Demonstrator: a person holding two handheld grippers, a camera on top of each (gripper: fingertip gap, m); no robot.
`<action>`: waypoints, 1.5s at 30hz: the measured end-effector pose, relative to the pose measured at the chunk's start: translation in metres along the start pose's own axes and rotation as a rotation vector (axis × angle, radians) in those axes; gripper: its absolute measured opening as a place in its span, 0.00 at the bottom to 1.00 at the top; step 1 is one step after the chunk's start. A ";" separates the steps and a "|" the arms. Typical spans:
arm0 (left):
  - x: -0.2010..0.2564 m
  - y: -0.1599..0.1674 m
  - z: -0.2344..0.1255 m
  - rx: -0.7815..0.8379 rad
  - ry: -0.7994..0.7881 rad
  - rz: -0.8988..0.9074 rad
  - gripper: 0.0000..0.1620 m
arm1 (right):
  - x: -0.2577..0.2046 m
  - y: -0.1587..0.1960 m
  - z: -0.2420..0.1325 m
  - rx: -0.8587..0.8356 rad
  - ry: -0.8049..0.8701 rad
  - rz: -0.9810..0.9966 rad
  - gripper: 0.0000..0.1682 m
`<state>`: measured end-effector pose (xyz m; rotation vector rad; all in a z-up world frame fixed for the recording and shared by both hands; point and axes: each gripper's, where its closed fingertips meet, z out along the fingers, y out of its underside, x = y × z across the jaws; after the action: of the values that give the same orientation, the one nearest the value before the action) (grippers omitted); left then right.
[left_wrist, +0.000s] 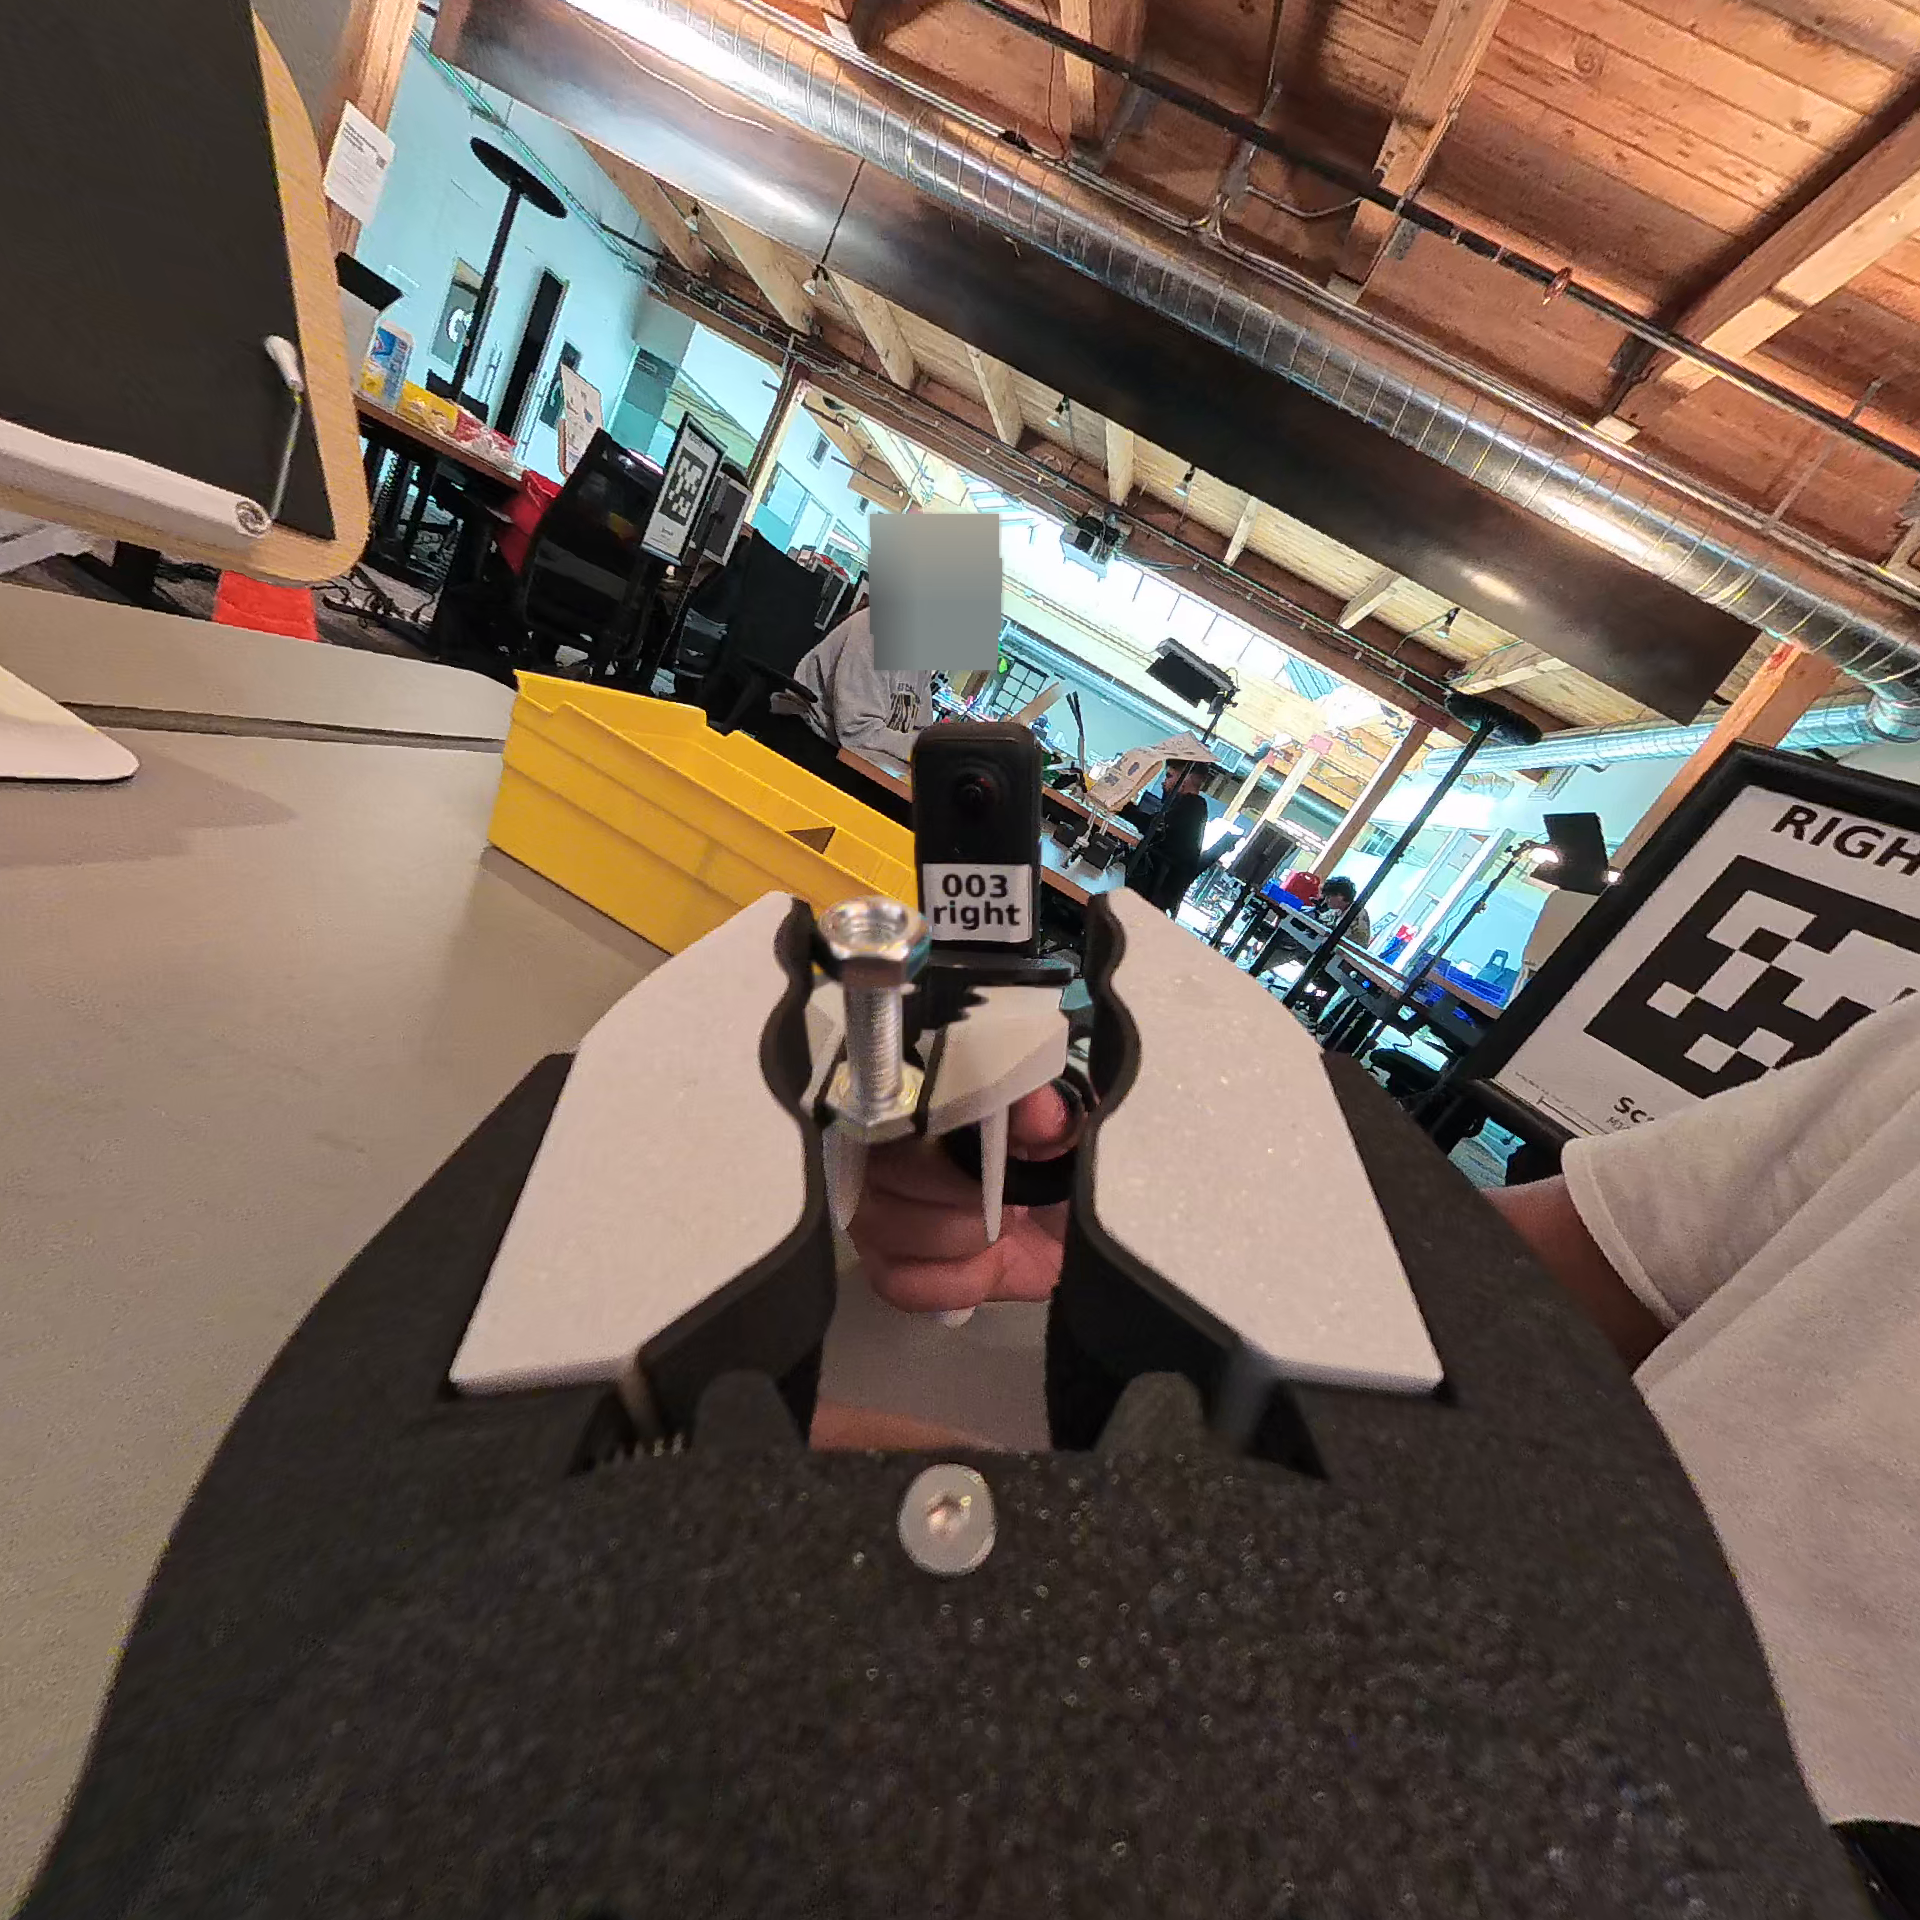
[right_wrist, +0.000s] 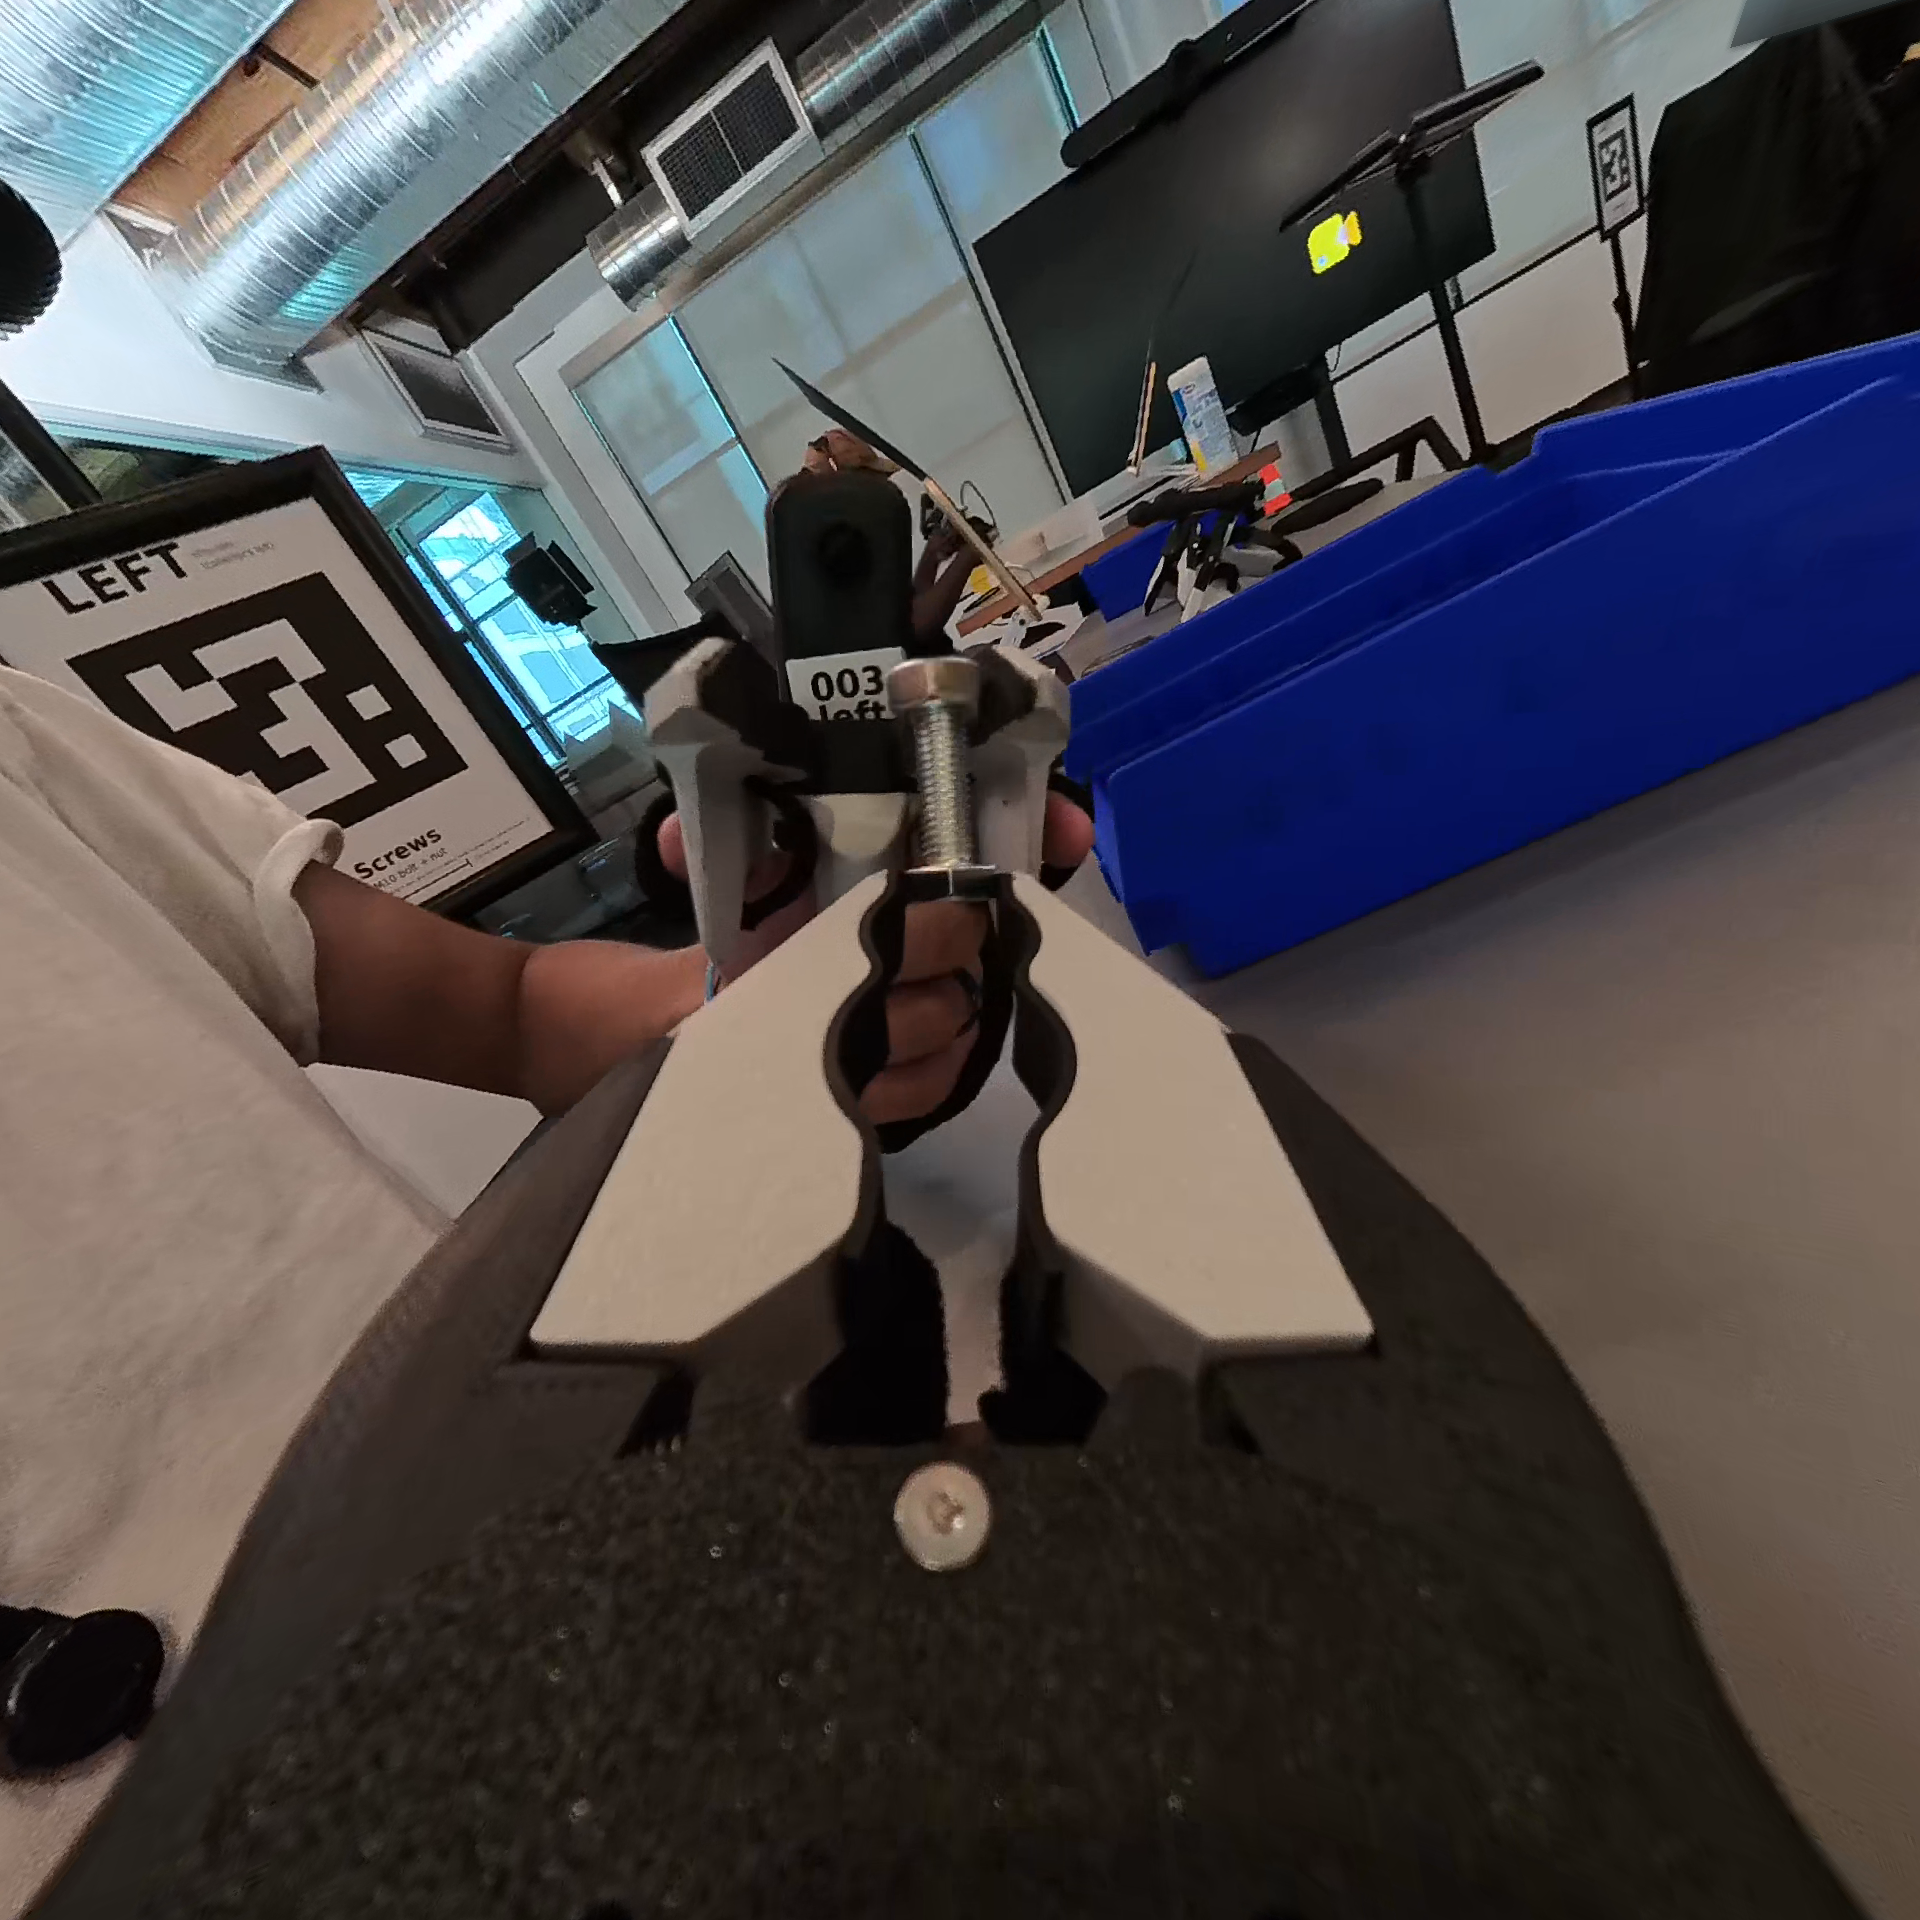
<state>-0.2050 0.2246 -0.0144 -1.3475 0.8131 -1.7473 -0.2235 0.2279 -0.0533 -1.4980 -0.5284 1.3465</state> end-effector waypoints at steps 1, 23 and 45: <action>0.000 0.000 0.000 0.001 0.000 0.000 0.30 | 0.002 -0.002 -0.003 0.009 0.009 0.000 0.10; 0.005 -0.002 -0.002 -0.003 0.008 0.030 0.29 | -0.005 0.004 -0.002 -0.034 -0.031 -0.018 0.10; 0.022 -0.012 -0.015 0.020 0.194 -0.052 0.24 | -0.038 -0.004 -0.007 0.011 -0.274 0.118 0.10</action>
<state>-0.2249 0.2119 0.0034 -1.2082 0.8698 -1.9442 -0.2266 0.1954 -0.0326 -1.3607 -0.6112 1.6570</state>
